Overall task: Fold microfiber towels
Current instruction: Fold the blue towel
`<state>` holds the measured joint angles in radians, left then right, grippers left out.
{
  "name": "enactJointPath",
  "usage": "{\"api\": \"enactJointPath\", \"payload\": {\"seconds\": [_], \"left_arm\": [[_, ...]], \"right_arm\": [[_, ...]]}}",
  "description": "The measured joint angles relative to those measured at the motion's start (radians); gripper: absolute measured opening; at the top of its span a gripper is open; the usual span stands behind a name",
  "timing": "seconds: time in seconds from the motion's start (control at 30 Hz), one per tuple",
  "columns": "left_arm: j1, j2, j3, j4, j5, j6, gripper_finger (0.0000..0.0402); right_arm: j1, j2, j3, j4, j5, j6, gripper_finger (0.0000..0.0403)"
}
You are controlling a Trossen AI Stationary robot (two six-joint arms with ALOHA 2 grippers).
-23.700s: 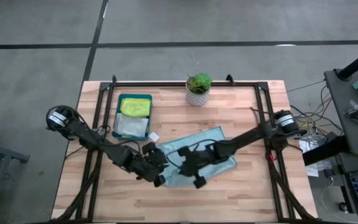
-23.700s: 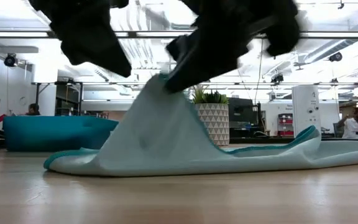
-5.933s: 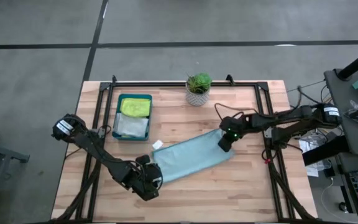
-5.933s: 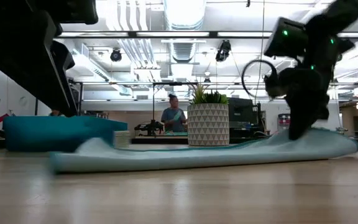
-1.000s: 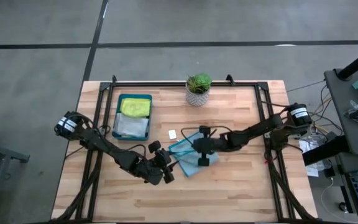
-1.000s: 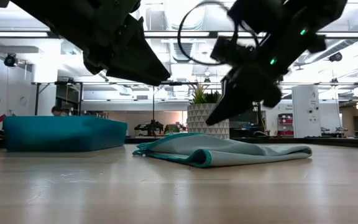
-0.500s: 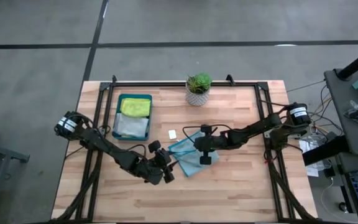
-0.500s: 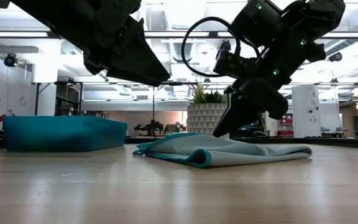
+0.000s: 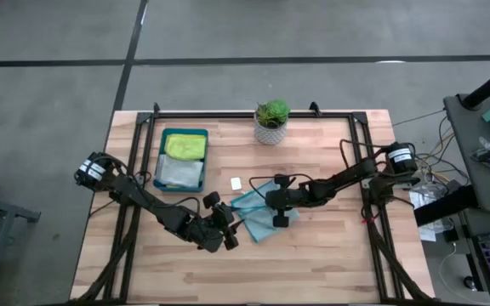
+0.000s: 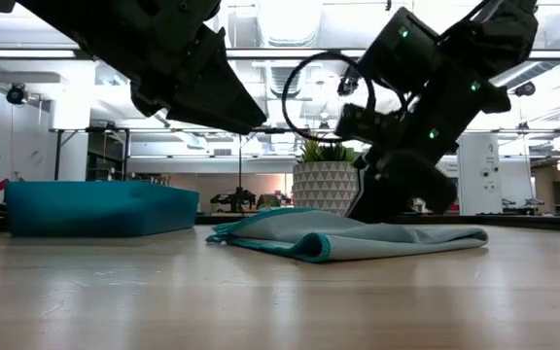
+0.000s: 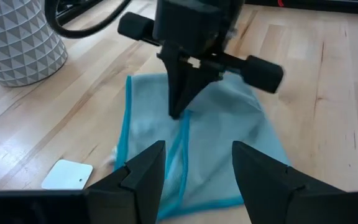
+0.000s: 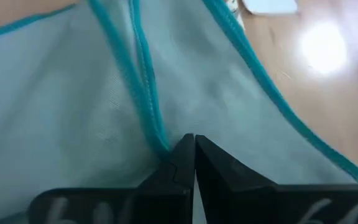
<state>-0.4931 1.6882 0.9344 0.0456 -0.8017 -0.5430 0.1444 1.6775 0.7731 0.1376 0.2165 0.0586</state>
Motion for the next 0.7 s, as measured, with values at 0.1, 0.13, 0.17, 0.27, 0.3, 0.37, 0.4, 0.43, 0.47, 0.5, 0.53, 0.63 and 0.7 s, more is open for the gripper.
{"api": "enactJointPath", "payload": {"seconds": [0.1,0.13,0.17,0.27,0.3,0.37,0.4,0.43,0.47,0.5,0.53,0.63,0.7], "left_arm": [[0.000,0.000,0.000,-0.001,0.000,0.000,0.0171],[0.000,0.000,0.000,-0.001,0.000,0.000,0.0171],[0.000,0.000,-0.001,-0.001,0.000,0.000,0.0171],[0.001,0.000,-0.001,0.000,0.000,0.000,0.0171],[0.001,0.000,-0.001,0.000,0.000,0.000,0.0171],[0.001,0.000,-0.001,-0.001,0.000,0.000,0.0171],[0.001,0.000,-0.001,-0.001,0.000,0.000,0.0171],[0.001,0.000,-0.001,0.000,0.000,0.000,0.0171],[0.001,0.000,-0.001,-0.001,0.000,0.000,0.0171],[0.001,0.000,-0.001,-0.001,0.000,0.000,0.0171],[0.001,0.000,-0.001,0.000,0.000,0.000,0.0171],[0.002,0.000,-0.001,0.000,0.000,0.000,0.0171],[0.002,0.000,-0.001,0.002,0.000,-0.001,0.0171]], "right_arm": [[0.017,0.000,0.000,0.037,-0.056,0.019,0.0008],[0.023,0.000,0.000,0.045,-0.079,0.022,0.0008],[0.029,-0.002,0.000,0.061,-0.094,0.029,0.0008],[0.051,-0.015,0.000,0.095,-0.111,0.048,0.0008],[0.059,-0.016,0.001,0.111,-0.116,0.054,0.0008],[0.076,-0.015,0.001,0.132,-0.120,0.080,0.0008],[0.087,-0.007,0.001,0.154,-0.120,0.096,0.0008],[0.099,0.006,0.001,0.188,-0.121,0.111,0.0008],[0.113,0.021,0.002,0.222,-0.121,0.122,0.0008],[0.128,0.039,0.002,0.249,-0.121,0.125,0.0008],[0.145,0.058,0.007,0.267,-0.121,0.127,0.0008],[0.186,0.092,0.031,0.306,-0.124,0.111,0.0008],[0.207,0.097,0.057,0.317,-0.123,0.088,0.0008]]}}
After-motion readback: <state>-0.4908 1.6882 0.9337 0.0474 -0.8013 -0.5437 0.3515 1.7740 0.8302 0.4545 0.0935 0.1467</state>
